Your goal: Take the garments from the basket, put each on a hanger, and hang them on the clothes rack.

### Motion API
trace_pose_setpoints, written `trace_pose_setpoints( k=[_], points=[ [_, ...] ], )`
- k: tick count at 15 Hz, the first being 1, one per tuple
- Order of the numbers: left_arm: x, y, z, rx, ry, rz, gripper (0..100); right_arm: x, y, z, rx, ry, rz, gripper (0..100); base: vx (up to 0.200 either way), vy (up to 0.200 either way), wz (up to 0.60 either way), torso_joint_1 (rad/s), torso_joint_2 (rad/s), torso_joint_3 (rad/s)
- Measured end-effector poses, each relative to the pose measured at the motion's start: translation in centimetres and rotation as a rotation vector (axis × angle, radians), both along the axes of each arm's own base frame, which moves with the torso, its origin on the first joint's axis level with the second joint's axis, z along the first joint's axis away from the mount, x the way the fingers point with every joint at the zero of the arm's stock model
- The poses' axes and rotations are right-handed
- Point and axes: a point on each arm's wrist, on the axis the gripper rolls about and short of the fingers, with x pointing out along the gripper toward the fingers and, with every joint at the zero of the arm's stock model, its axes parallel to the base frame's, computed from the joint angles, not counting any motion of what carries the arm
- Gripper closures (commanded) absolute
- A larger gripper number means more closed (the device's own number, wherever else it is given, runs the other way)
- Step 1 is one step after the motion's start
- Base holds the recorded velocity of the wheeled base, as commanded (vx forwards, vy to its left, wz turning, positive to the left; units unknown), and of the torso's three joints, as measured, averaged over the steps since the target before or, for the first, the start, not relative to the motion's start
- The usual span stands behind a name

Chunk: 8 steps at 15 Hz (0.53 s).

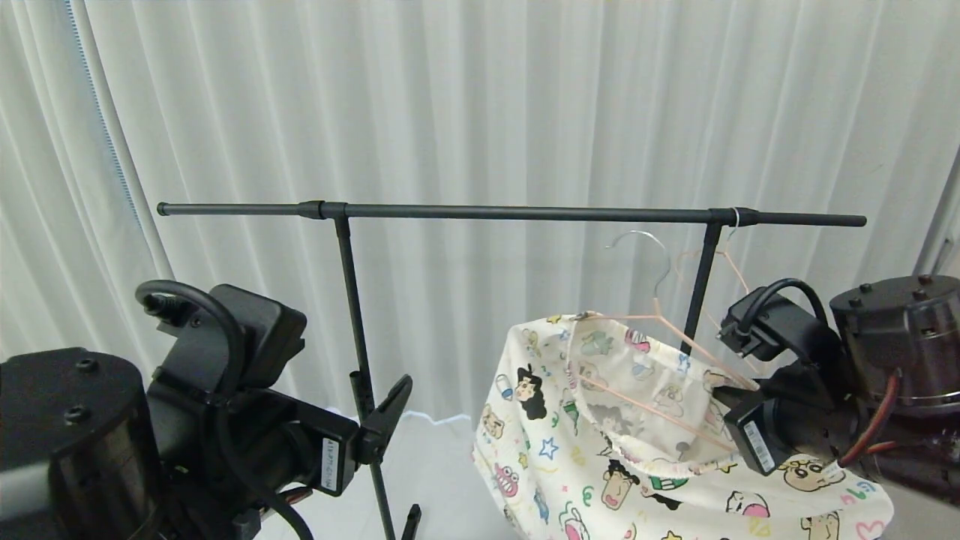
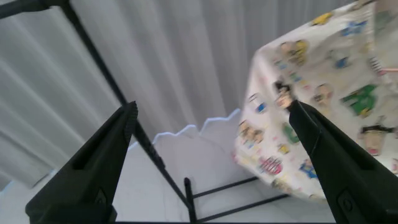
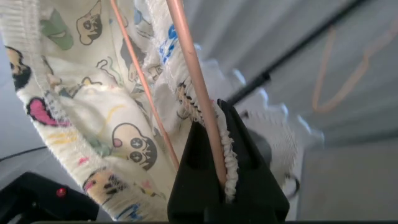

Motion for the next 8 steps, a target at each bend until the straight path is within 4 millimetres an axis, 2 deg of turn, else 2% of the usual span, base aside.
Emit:
trace_pose_setpoints(
  k=[4,8],
  points=[
    [0.2,0.5,-0.1,0.009,-0.004,0.047,0,1.6,-2.4,0.2,-0.033,0.012,-0.252,100,0.0,0.0,0.0,0.0,0.0,0.0],
    [0.3,0.5,-0.4,0.017,0.004,0.05,0,2.4,-3.6,0.4,-0.035,-0.007,-0.363,100,0.0,0.0,0.0,0.0,0.0,0.0]
  ],
)
